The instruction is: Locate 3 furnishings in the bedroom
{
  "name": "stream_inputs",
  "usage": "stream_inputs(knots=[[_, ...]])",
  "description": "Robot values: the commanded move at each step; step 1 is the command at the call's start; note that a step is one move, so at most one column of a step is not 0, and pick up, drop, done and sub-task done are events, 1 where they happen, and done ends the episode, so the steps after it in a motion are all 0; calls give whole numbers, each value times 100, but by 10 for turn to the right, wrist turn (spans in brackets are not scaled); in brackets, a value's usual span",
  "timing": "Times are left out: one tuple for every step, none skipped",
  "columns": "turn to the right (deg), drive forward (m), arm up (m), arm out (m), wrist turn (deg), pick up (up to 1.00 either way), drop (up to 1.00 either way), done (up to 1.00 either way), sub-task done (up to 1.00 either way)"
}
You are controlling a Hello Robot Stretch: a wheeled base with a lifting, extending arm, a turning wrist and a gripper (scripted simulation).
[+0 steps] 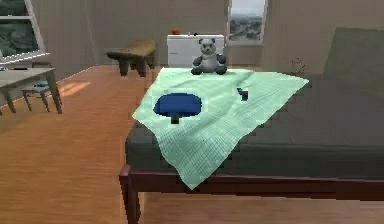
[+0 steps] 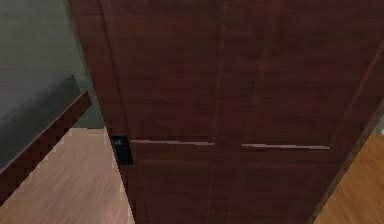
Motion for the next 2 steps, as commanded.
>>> stream_inputs(knots=[[90, 0, 0, 0, 0, 0, 0, 0, 0], [0, 35, 0, 0, 0, 0, 0, 0, 0]])
